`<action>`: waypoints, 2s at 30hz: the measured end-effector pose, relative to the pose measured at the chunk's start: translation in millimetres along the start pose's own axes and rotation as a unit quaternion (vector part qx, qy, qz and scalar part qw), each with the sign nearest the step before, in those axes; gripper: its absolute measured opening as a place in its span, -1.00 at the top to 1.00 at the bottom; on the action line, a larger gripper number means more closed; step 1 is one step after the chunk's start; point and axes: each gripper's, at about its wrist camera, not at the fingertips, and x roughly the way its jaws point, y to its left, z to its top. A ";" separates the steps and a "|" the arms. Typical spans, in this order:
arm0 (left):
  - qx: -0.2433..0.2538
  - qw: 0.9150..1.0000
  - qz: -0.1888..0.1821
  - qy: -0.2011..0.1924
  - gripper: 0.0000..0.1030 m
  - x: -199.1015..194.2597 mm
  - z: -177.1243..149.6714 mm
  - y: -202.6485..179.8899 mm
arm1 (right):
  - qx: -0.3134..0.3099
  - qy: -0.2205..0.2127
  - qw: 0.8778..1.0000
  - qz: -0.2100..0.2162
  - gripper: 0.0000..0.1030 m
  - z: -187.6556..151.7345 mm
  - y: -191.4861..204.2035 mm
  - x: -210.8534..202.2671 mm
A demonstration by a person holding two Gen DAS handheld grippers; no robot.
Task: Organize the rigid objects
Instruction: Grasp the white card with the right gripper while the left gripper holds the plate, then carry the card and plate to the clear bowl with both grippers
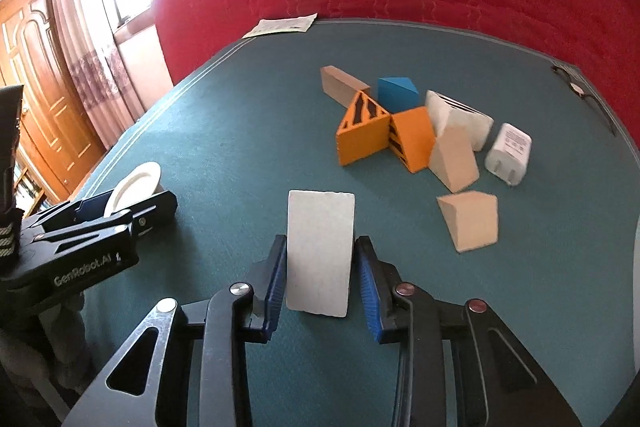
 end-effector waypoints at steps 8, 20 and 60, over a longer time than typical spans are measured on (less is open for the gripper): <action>0.001 1.000 0.025 0.001 -0.35 -0.4 -1.7 -2.4 | 0.025 -0.003 1.000 0.005 0.33 -10.6 -17.0 -13.1; 0.009 0.999 0.042 0.003 -0.35 -6.0 -10.4 -16.1 | 0.039 -0.013 0.999 0.017 0.40 -22.7 -31.8 -31.5; 0.045 0.999 0.001 -0.006 -0.35 -16.7 -10.2 -81.2 | 0.108 -0.059 0.992 -0.005 0.40 -24.9 -97.2 -79.0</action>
